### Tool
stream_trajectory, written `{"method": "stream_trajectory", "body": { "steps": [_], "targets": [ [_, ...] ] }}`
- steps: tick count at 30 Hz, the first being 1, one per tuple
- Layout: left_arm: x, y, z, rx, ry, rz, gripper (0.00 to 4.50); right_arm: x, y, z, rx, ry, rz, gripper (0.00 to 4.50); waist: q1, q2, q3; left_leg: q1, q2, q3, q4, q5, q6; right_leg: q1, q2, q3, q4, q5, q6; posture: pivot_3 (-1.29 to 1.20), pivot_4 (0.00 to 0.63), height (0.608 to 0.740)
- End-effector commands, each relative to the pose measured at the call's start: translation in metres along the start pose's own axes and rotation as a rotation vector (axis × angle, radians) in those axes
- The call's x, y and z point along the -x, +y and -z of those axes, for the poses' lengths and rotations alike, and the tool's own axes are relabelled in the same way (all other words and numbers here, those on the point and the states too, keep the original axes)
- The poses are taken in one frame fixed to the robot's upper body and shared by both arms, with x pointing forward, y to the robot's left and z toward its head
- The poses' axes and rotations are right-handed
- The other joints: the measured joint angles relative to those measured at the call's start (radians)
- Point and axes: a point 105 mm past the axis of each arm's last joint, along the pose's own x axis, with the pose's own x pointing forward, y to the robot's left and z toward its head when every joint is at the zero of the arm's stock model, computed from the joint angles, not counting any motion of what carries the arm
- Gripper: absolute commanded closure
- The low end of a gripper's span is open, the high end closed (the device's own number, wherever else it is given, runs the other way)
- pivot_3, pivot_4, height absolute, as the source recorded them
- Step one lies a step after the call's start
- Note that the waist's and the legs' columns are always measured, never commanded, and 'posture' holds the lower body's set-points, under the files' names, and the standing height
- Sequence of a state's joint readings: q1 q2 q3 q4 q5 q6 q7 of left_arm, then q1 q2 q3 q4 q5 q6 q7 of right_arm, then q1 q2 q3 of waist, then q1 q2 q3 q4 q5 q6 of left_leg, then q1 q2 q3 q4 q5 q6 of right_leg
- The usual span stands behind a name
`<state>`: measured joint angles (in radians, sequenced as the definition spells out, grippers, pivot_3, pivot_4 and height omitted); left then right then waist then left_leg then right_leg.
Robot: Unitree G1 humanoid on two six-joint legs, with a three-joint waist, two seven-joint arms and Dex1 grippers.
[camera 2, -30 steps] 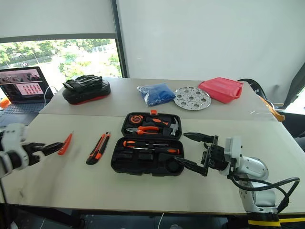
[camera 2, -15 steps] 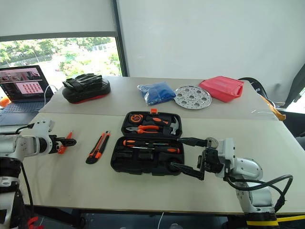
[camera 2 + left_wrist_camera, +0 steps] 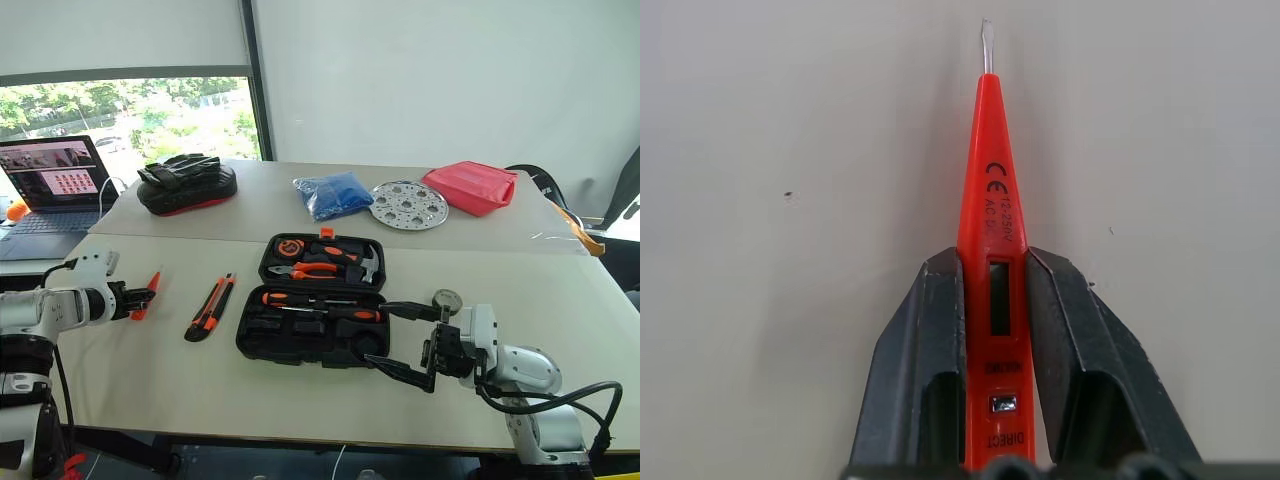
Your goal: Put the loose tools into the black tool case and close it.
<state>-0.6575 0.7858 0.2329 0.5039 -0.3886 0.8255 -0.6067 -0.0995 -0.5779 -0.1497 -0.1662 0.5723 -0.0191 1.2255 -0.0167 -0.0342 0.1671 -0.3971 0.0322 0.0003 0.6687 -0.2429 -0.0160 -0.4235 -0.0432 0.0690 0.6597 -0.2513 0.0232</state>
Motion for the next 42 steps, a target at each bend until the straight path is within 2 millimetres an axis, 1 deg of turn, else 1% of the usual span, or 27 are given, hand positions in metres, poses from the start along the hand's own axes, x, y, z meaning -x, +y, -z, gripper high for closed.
{"method": "stream_trajectory", "body": {
  "steps": [1,2,3,4,5,6,7,8,10,12,14,18,22,29,35,42],
  "targets": [
    [0.030,-0.061,-0.062,-0.227,-0.324,0.379,4.07,0.010,-0.004,-0.015,0.075,0.004,0.034,0.00,0.003,-0.001,0.001,0.000,0.000,0.000,0.000,0.000,0.000,0.000,0.000,0.000,0.000,0.000,0.000,0.00,0.150,0.740],
    [0.043,-0.092,-0.062,-0.341,-0.368,0.579,4.07,0.013,-0.004,-0.016,0.074,0.009,0.039,0.00,0.005,-0.001,0.001,-0.002,0.000,-0.001,0.002,0.000,0.000,-0.001,0.000,-0.001,0.000,0.000,0.000,0.00,0.150,0.740],
    [0.053,-0.116,-0.057,-0.436,-0.385,0.736,4.07,0.016,-0.003,-0.018,0.073,0.012,0.043,0.00,0.005,-0.001,0.001,-0.002,0.000,0.000,0.002,0.000,0.000,0.000,-0.001,-0.001,0.000,0.000,0.000,0.00,0.150,0.740],
    [0.056,-0.130,-0.047,-0.534,-0.347,0.830,4.07,0.018,-0.002,-0.019,0.075,0.013,0.048,0.00,0.006,-0.001,0.001,-0.002,0.000,0.000,0.002,0.000,0.000,0.001,-0.001,-0.001,-0.001,0.000,0.000,0.00,0.150,0.740],
    [0.053,-0.141,-0.032,-0.651,-0.259,0.889,4.07,0.020,-0.001,-0.019,0.076,0.017,0.052,0.00,0.007,-0.001,0.001,-0.002,0.000,0.000,0.002,0.000,0.000,0.001,-0.001,-0.001,-0.002,0.000,0.000,0.00,0.150,0.740],
    [0.048,-0.146,-0.018,-0.754,-0.180,0.927,4.07,0.021,-0.001,-0.018,0.074,0.024,0.060,0.00,0.007,-0.001,0.001,-0.002,0.000,0.000,0.002,0.000,0.000,0.001,-0.001,-0.001,-0.002,0.000,0.000,0.00,0.150,0.740],
    [0.043,-0.152,-0.006,-0.851,-0.118,0.966,4.07,0.021,0.000,-0.018,0.073,0.030,0.066,0.00,0.006,-0.001,0.001,-0.001,0.000,0.000,0.002,0.000,0.000,0.002,-0.001,0.000,-0.002,0.000,0.000,0.00,0.150,0.740],
    [0.038,-0.161,0.001,-0.905,-0.086,1.011,4.07,0.022,0.001,-0.017,0.072,0.036,0.067,0.00,0.004,0.000,0.000,0.000,-0.001,0.000,0.002,0.000,0.000,0.003,0.000,0.000,-0.003,0.000,0.000,0.00,0.150,0.740],
    [0.027,-0.183,0.001,-0.931,-0.102,1.077,4.07,0.022,0.005,-0.015,0.069,0.046,0.065,0.00,0.005,0.000,0.000,0.002,-0.001,0.001,0.002,0.000,0.000,0.004,0.000,0.001,-0.002,0.000,0.001,0.00,0.150,0.740],
    [0.015,-0.203,-0.002,-0.936,-0.107,1.106,4.07,0.021,0.009,-0.014,0.062,0.049,0.068,0.00,0.006,0.000,0.001,0.000,0.000,0.000,0.006,0.001,0.001,0.004,0.002,0.000,-0.001,0.000,0.001,0.00,0.150,0.740],
    [0.001,-0.213,0.003,-1.007,-0.064,1.091,4.07,0.021,0.013,-0.015,0.053,0.053,0.073,0.00,0.003,0.000,0.001,-0.003,0.000,0.000,0.010,0.001,0.001,0.003,0.003,0.000,0.000,0.000,0.002,0.00,0.150,0.740],
    [-0.020,-0.214,0.015,-1.088,0.036,1.056,4.07,0.022,0.019,-0.015,0.041,0.062,0.089,0.00,-0.012,0.000,0.001,-0.003,0.000,0.000,0.010,0.000,0.003,0.003,0.003,0.002,0.000,0.001,0.003,0.00,0.150,0.740],
    [-0.033,-0.204,0.025,-1.178,0.131,1.005,4.07,0.022,0.021,-0.017,0.042,0.060,0.116,0.00,-0.020,0.000,0.001,-0.003,0.000,-0.001,0.010,0.000,0.003,0.002,0.003,0.002,0.001,0.000,0.003,0.00,0.150,0.740],
    [-0.039,-0.200,0.031,-1.208,0.214,0.990,4.07,0.020,0.024,-0.018,0.041,0.062,0.140,0.00,-0.015,0.000,0.001,-0.003,0.000,-0.001,0.010,0.000,0.003,0.002,0.003,0.002,0.001,0.000,0.003,0.00,0.150,0.740],
    [-0.037,-0.194,0.037,-1.224,0.295,0.989,4.07,0.018,0.025,-0.017,0.040,0.057,0.147,0.00,-0.014,0.000,0.001,-0.002,0.000,-0.001,0.010,0.000,0.003,0.003,0.003,0.002,0.002,0.000,0.003,0.00,0.150,0.740],
    [-0.038,-0.189,0.039,-1.235,0.349,0.957,4.07,0.016,0.023,-0.016,0.040,0.053,0.142,0.00,-0.018,0.000,0.001,-0.002,0.000,-0.001,0.010,0.000,0.003,0.003,0.003,0.002,0.002,0.000,0.003,0.00,0.150,0.740]
  ]
}}
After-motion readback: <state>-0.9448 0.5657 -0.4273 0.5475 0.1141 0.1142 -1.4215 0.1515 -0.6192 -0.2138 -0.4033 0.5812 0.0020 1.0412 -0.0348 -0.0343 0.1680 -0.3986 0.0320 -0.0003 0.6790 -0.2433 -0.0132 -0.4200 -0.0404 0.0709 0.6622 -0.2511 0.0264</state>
